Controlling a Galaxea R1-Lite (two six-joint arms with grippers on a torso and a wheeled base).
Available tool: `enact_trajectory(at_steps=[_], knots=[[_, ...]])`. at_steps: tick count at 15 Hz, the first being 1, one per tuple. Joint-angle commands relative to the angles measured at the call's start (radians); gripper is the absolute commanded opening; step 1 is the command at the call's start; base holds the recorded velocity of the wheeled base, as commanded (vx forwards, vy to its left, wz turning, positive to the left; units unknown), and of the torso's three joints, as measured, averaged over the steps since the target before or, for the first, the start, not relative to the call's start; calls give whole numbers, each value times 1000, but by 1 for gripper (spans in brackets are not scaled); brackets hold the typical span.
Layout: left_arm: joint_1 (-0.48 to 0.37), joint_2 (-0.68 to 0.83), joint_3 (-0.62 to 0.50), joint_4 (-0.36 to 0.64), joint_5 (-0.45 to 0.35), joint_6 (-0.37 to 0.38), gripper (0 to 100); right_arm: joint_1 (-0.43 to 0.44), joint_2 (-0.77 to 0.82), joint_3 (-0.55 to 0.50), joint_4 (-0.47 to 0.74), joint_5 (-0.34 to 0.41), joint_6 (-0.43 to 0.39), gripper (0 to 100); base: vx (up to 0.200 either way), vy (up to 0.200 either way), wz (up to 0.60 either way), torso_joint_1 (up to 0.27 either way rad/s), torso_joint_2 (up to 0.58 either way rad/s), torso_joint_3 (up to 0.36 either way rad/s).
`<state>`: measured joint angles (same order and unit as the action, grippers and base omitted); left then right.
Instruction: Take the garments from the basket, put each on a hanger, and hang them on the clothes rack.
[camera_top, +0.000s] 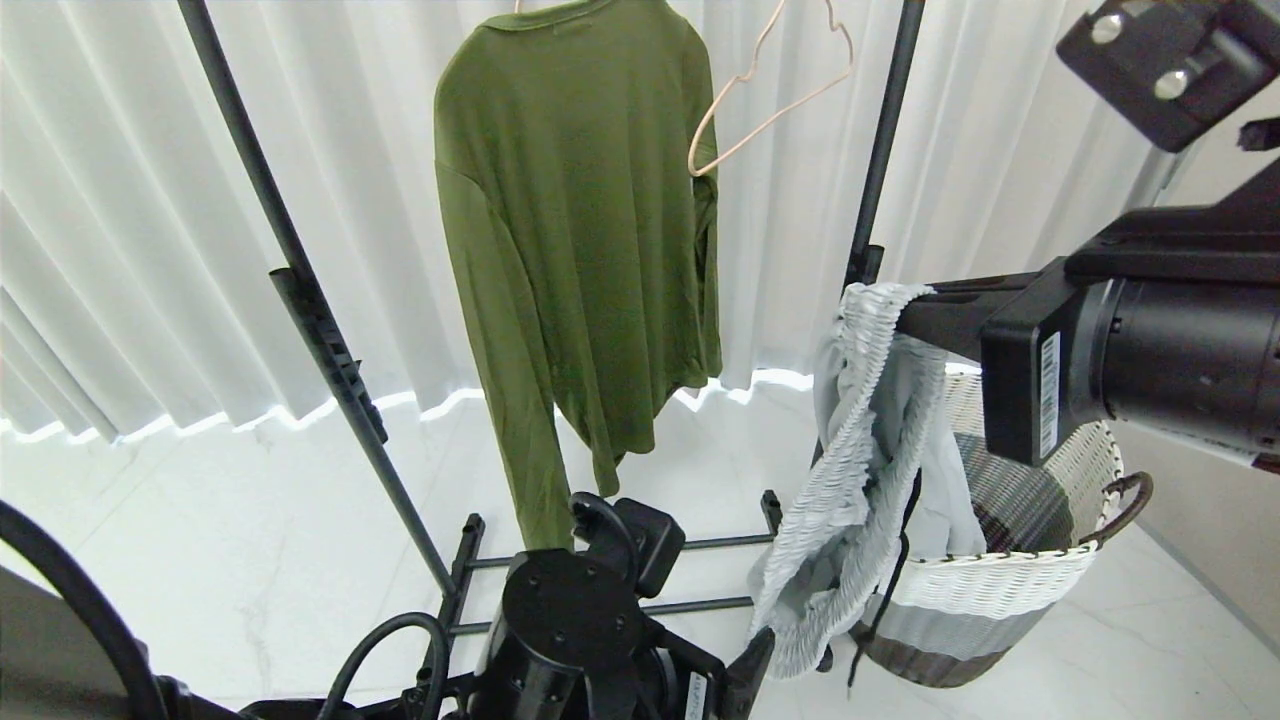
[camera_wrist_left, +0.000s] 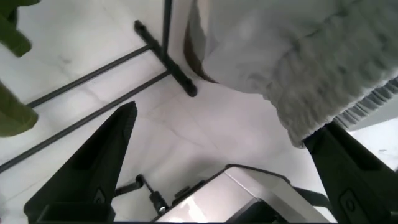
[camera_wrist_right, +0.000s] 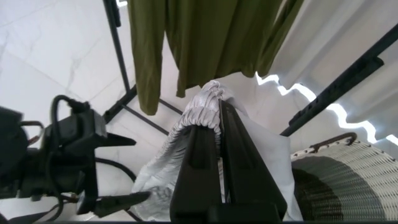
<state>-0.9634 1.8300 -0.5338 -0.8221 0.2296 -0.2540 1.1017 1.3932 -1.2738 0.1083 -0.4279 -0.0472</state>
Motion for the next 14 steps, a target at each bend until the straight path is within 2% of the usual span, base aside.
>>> enact_trajectory(at_steps=[1,2,3,6,10,11,12,14], knots=[[3,2,-3,0,1,-1,100,15,0,1,-1,0,0,0,0,0,0,0,0,0],[3,2,-12,0,1,-2,100,24,0,2,-1,0,0,0,0,0,0,0,0,0],[3,2,-15,0,1,-2,0,30,0,2,-1,0,0,0,0,0,0,0,0,0],[-1,-5,11,0,27,-1,0,30,-5,4,1,0,0,0,0,0,0,0,0,0],[-64,-44,26,0,218,33,0,4,-10,48,-4,-5,66,0,0,0,0,0,0,0],[-60,-107,18,15,234,50,0,-6,-10,48,-7,-5,73,0,0,0,0,0,0,0],[-29,-173,0,69,232,95,0,-19,-8,48,-9,-6,73,0,0,0,0,0,0,0],[66,-307,-124,285,232,154,0,-39,-2,48,-45,-5,72,0,0,0,0,0,0,0]])
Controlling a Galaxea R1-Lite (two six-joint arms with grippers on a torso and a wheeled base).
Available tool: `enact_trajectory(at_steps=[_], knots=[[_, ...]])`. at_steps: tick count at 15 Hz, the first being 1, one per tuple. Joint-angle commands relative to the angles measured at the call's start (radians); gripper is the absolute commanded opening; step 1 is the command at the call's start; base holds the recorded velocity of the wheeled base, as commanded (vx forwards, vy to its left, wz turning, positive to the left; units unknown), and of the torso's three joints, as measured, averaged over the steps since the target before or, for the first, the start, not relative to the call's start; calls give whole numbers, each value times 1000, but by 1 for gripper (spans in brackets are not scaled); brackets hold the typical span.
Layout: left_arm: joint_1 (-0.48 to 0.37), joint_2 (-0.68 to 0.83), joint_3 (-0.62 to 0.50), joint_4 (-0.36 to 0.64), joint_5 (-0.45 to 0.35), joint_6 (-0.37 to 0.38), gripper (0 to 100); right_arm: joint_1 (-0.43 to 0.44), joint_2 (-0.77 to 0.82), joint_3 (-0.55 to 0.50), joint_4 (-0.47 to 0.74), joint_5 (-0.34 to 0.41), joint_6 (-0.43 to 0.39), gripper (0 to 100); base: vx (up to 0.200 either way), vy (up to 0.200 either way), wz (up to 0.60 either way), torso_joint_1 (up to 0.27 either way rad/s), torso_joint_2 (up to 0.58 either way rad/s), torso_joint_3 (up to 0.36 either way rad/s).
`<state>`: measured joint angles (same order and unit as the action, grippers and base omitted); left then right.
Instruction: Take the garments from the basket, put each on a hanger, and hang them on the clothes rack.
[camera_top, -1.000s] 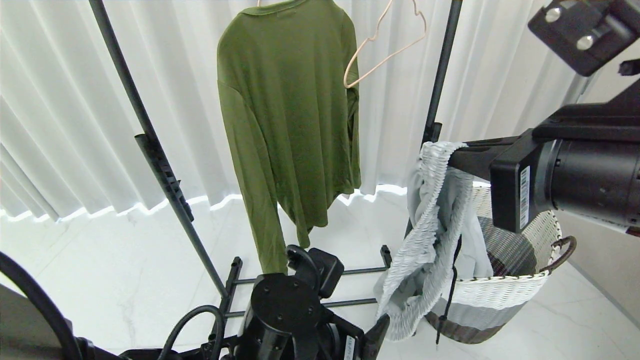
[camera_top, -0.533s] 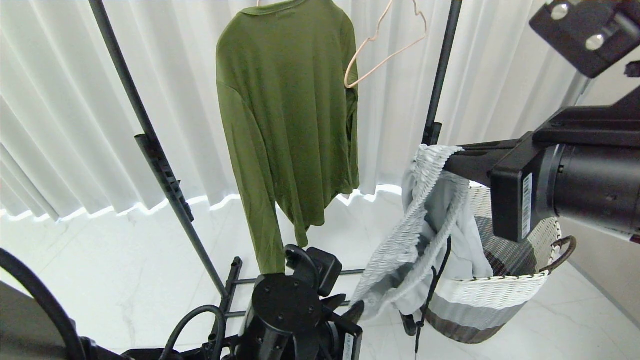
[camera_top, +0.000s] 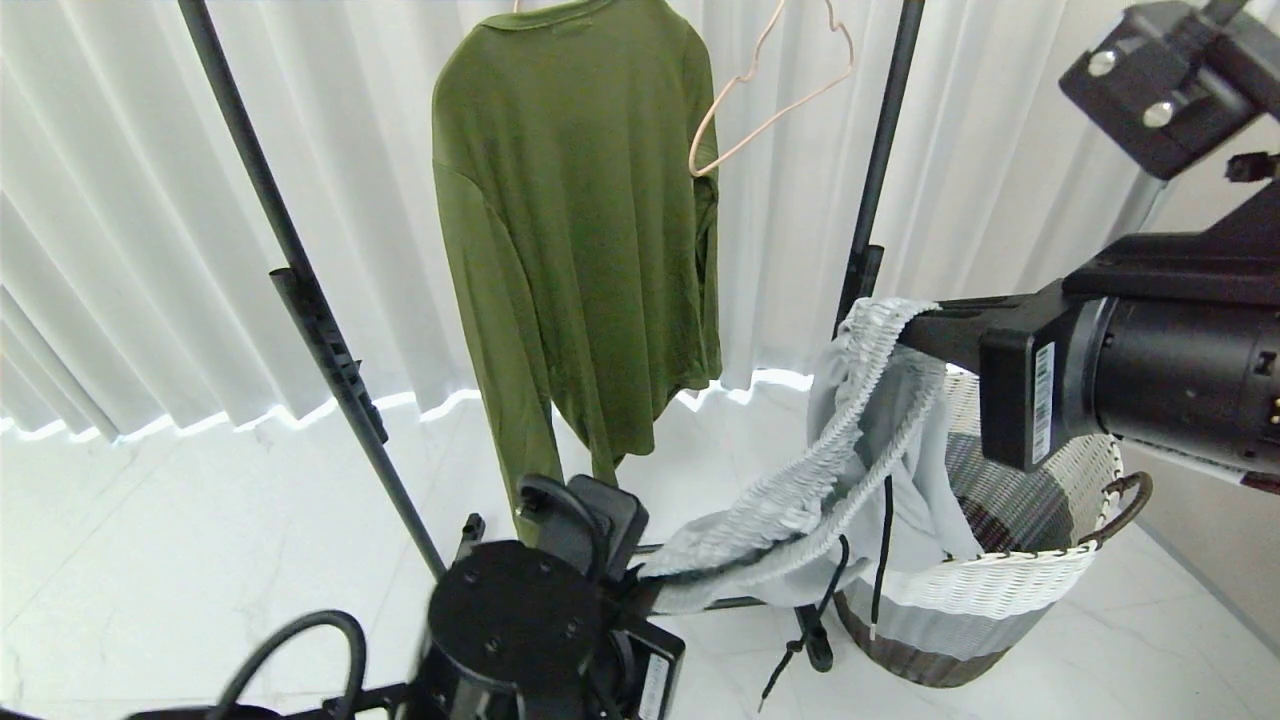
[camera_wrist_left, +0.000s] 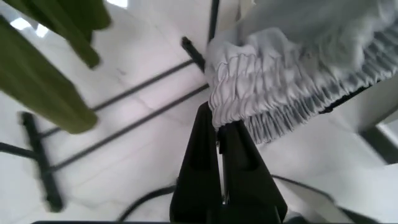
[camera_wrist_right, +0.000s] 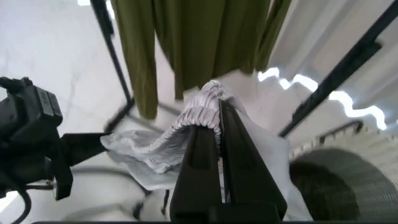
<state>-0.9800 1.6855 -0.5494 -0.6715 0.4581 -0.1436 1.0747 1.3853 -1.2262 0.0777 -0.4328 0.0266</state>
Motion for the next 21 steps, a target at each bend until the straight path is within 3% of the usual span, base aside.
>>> enact_trajectory(at_steps=[1,4,7,10,12,15,21], knots=[[132,-218,-225,291,4,45,0,-15,11,-1,-55,-1,-7,0,0,0,0,0,0,0],[227,-297,-685,782,4,44,0,-33,0,-10,-134,-34,-31,0,0,0,0,0,0,0],[224,-260,-1072,997,4,65,0,-65,-52,-69,-147,-35,-112,0,0,0,0,0,0,0],[219,-231,-1239,1010,2,225,0,-116,-74,-173,-137,-32,-180,0,0,0,0,0,0,0],[185,-233,-1271,1010,1,274,0,-128,-74,-250,-107,-32,-209,0,0,0,0,0,0,0],[98,-241,-1308,1010,2,279,0,-127,-69,-349,-42,-24,-263,0,0,0,0,0,0,0],[76,-262,-1387,1009,11,285,0,-85,-14,-444,-38,-18,-313,0,0,0,0,0,0,0]])
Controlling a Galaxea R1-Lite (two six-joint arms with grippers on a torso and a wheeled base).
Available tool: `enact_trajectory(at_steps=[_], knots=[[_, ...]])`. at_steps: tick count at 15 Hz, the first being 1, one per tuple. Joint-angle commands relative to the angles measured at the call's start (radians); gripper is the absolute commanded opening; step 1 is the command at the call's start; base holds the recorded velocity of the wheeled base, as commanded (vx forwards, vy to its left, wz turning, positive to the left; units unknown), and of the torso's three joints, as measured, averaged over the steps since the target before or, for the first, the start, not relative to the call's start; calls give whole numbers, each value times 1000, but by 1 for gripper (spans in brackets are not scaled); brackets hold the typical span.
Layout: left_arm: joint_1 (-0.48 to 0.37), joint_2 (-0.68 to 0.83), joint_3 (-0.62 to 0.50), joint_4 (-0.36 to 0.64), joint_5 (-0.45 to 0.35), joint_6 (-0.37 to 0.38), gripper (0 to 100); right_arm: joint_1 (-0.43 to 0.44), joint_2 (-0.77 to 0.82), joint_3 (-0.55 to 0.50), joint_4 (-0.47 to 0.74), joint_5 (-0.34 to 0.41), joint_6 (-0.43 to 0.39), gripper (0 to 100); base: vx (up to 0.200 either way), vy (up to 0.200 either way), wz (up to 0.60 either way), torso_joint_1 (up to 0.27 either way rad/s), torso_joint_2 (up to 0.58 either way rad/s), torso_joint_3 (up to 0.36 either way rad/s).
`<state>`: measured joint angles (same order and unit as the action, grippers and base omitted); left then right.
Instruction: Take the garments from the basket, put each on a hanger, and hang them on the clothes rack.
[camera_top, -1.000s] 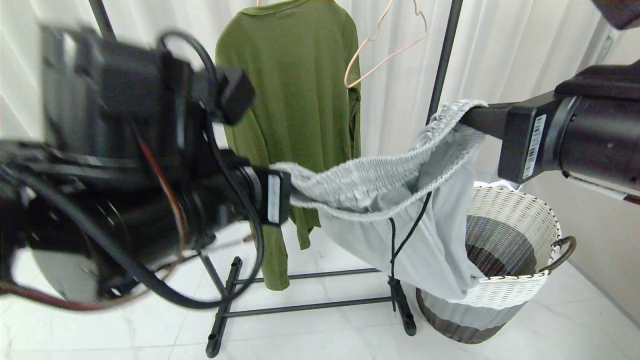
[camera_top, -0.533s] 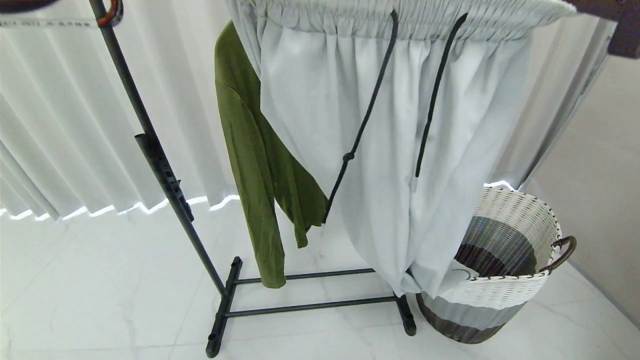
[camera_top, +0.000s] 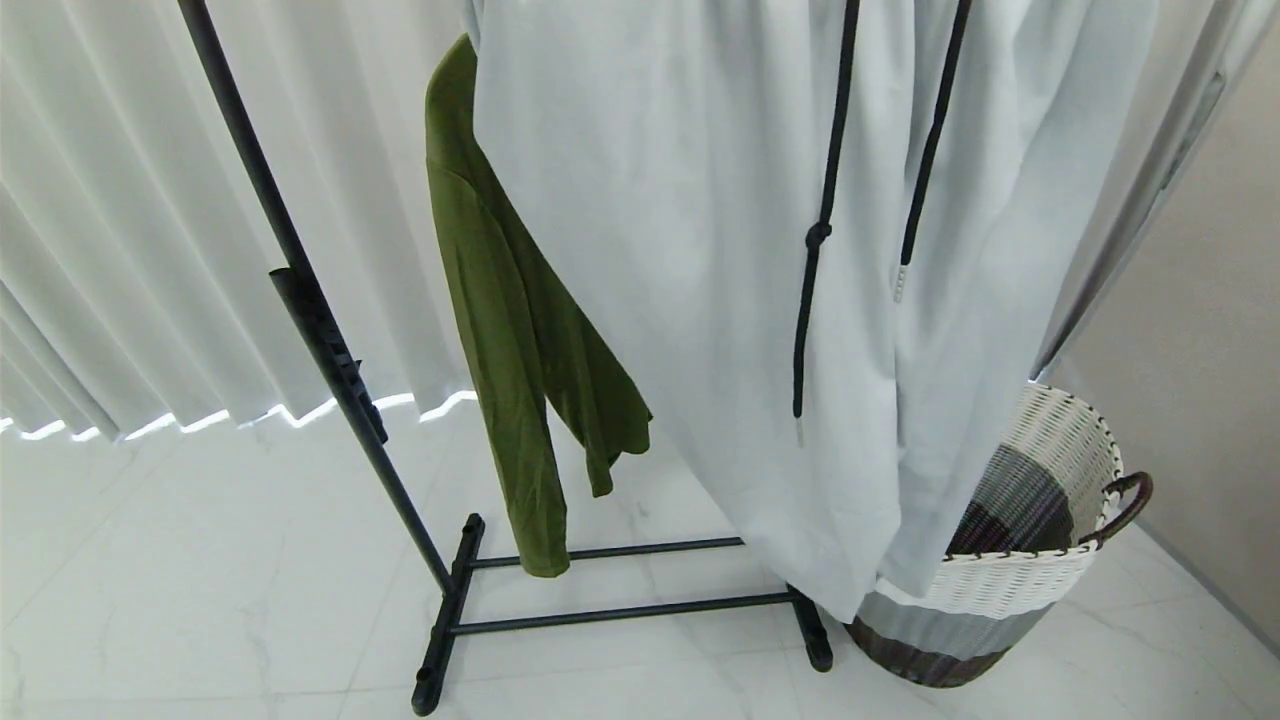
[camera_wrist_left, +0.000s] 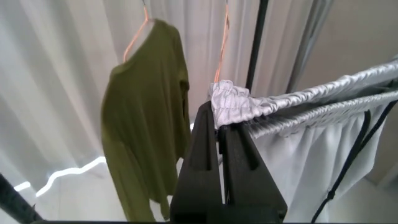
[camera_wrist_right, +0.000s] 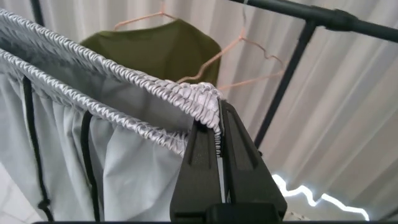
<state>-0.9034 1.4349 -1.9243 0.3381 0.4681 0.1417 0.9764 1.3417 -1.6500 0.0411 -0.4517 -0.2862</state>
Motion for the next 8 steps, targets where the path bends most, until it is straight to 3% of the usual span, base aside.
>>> enact_trajectory(at_steps=[1,3,6,8], knots=[[11,-27,-16,-1,3,15,0,28,56,-40,-6,2,-2,0,0,0,0,0,0,0],[37,-59,-10,-1,3,58,0,41,105,-86,-7,18,-2,0,0,0,0,0,0,0],[41,-74,13,1,3,65,0,41,126,-109,0,45,-2,0,0,0,0,0,0,0],[26,-77,87,-1,-2,70,0,39,111,-103,8,38,-2,0,0,0,0,0,0,0]])
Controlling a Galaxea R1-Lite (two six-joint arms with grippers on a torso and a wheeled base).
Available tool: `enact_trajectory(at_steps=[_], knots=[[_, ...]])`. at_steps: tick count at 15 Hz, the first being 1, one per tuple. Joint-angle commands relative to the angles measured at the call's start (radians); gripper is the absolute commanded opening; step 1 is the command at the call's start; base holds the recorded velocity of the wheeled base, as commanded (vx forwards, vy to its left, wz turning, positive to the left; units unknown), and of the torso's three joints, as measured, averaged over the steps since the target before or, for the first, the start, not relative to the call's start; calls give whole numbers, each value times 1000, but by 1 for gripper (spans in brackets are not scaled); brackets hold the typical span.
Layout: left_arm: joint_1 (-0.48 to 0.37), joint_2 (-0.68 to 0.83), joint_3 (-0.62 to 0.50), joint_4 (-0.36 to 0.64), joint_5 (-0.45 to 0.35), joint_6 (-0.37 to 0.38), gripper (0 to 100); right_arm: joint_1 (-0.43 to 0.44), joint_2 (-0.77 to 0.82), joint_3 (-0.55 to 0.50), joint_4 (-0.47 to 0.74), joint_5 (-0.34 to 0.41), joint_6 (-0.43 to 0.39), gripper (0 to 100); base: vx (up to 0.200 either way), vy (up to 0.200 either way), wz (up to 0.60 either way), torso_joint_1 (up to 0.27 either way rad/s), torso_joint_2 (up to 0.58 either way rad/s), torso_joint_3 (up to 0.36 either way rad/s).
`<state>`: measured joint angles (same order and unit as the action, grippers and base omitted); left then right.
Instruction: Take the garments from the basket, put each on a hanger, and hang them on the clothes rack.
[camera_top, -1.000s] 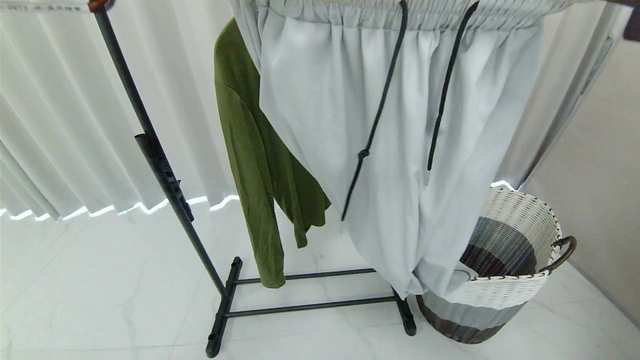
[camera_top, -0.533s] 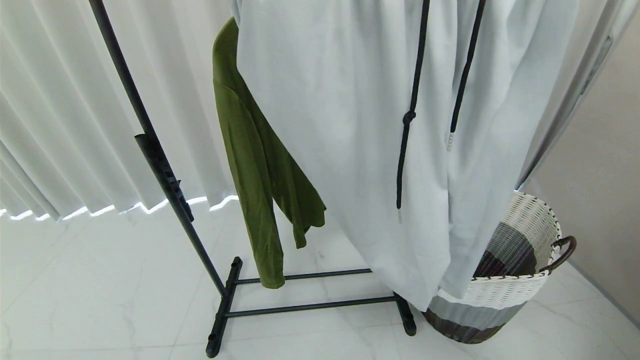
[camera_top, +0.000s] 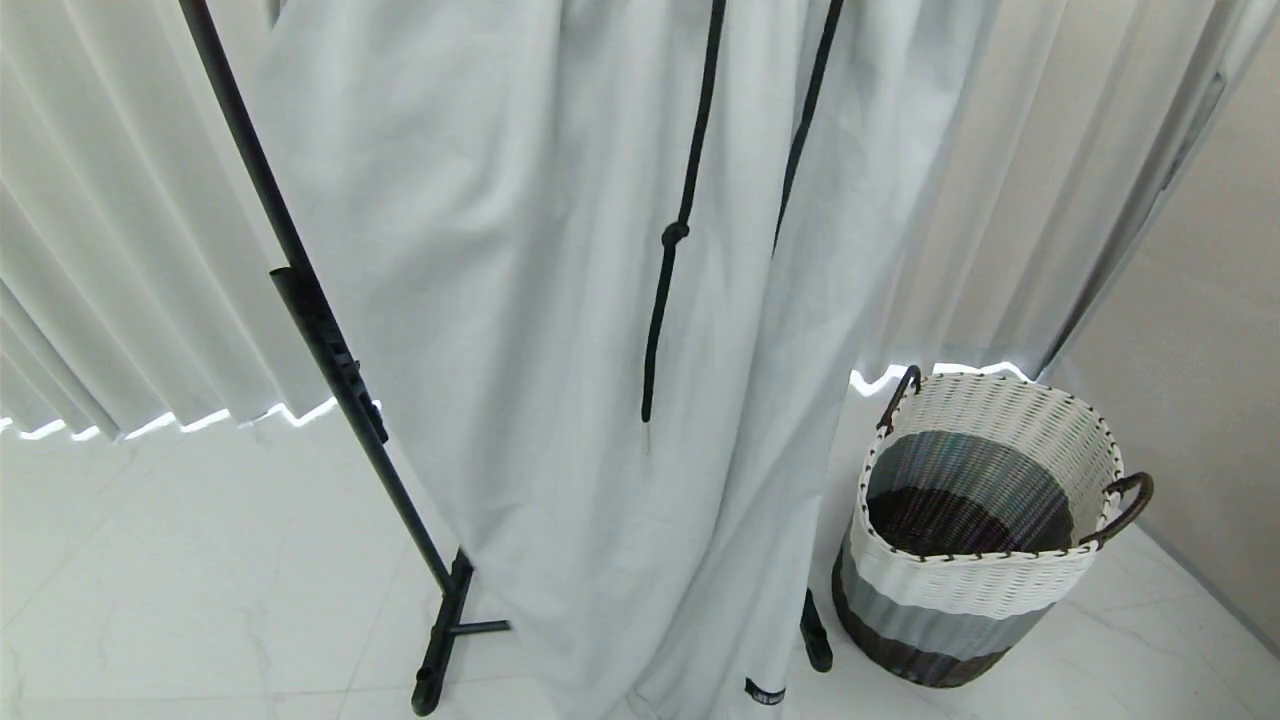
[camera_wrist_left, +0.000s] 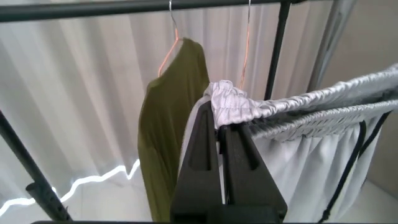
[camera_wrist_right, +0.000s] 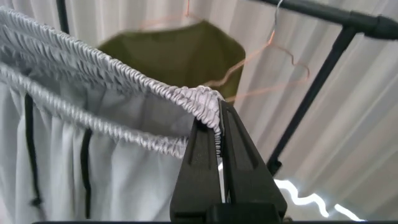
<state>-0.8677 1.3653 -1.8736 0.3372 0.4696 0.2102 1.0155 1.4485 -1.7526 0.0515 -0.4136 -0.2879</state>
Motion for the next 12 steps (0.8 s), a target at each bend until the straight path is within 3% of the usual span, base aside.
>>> enact_trajectory(at_steps=[1,4,9,12], knots=[[-28,-5,71,-1,-3,14,0,-5,-17,5,31,-7,-1,0,0,0,0,0,0,0],[-44,35,87,-15,-5,31,0,-9,-91,21,166,-14,-1,0,0,0,0,0,0,0],[-45,66,88,-49,-5,46,0,-5,-108,24,179,-14,-1,0,0,0,0,0,0,0],[-45,103,85,-116,0,49,0,72,-149,-15,334,-13,6,0,0,0,0,0,0,0]])
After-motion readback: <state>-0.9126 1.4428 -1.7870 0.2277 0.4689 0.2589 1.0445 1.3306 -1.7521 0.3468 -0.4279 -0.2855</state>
